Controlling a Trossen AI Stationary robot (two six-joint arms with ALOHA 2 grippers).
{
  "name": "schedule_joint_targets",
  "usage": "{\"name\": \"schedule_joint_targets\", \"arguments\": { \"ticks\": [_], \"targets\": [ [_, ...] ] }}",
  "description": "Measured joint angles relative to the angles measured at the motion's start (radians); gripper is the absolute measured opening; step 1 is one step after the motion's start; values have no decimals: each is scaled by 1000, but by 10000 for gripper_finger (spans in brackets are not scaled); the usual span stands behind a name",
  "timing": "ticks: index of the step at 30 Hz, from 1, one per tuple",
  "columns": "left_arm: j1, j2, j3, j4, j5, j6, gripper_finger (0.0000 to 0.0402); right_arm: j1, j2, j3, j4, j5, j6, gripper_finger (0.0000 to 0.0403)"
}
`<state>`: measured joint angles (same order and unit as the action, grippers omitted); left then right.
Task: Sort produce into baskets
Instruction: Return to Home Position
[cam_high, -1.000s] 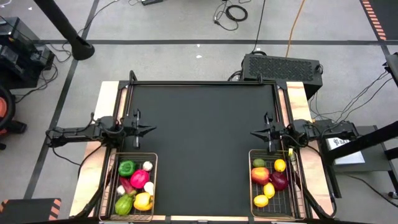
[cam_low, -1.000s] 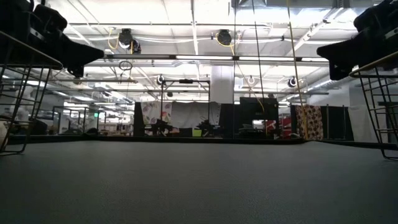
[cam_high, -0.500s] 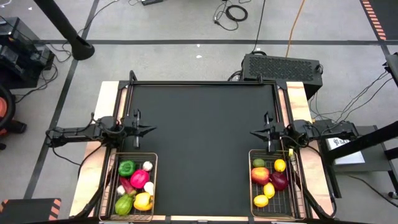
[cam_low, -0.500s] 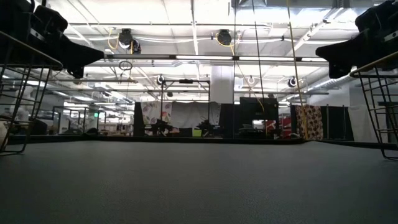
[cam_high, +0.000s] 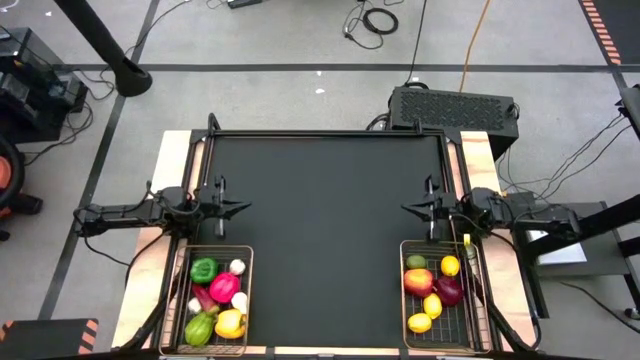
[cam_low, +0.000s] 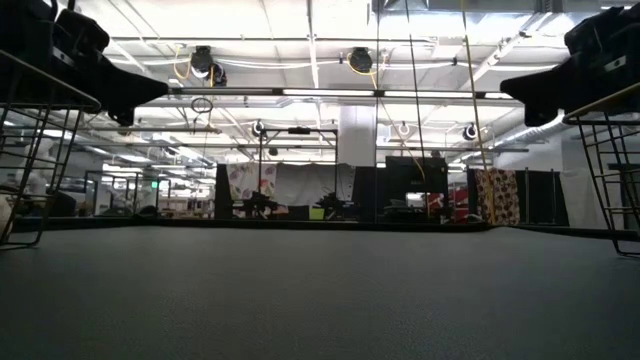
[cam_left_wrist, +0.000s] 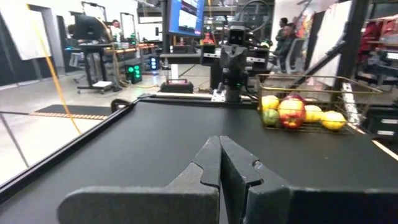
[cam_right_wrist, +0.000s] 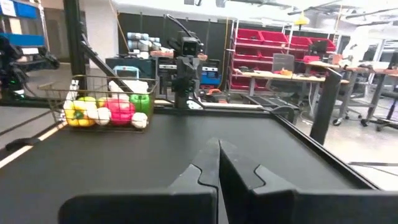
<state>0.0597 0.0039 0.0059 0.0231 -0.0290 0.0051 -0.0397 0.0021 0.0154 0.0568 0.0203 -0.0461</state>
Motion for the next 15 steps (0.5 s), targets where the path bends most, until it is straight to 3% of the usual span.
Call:
{"name": "schedule_joint_targets", "arguments": {
  "ticks": [15],
  "targets": [
    [0, 1, 0, -3, -23, -24, 2, -26, 0, 0, -35, 8, -22, 0]
  ]
}}
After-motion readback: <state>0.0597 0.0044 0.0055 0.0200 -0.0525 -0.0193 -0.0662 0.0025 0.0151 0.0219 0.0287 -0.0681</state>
